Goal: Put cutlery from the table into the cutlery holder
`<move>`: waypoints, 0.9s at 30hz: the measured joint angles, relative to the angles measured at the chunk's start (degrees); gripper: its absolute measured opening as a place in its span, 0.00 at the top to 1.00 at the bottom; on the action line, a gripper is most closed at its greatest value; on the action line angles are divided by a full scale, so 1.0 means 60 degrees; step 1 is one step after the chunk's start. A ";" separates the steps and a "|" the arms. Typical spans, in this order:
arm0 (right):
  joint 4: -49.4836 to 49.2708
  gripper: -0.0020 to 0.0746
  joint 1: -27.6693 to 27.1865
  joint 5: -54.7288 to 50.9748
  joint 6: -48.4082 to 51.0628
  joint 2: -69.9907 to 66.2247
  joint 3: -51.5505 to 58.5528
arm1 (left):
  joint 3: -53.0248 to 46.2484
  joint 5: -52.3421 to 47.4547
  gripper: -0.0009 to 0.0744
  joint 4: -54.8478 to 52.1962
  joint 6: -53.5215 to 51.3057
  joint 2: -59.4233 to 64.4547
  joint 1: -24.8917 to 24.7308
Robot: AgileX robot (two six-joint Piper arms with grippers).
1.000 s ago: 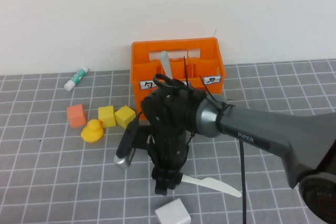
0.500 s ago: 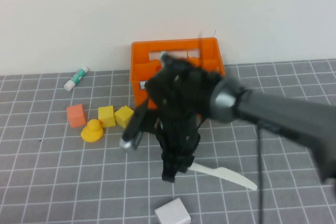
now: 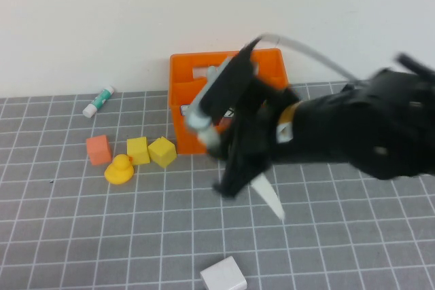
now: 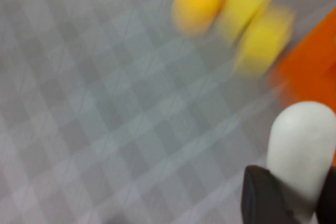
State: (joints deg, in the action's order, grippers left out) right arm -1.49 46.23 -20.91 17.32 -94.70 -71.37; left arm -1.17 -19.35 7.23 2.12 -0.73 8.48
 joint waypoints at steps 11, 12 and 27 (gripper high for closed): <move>-0.0019 0.71 -0.1566 0.6645 -0.1021 -0.0001 0.0755 | 0.0000 0.0000 0.99 0.0000 0.0000 0.0000 0.0000; -0.0088 0.71 -0.1708 0.7059 -0.1029 -0.0099 0.0755 | 0.0000 0.0000 0.99 0.0000 0.0000 0.0000 0.0000; -0.1343 0.71 -0.2750 1.1025 -0.1045 -0.2186 0.0755 | 0.0000 0.0000 0.99 0.0000 0.0000 0.0000 0.0000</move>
State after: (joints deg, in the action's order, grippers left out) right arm -9.55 29.73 45.24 11.06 -107.81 -66.84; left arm -1.17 -19.35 7.23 2.12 -0.73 8.48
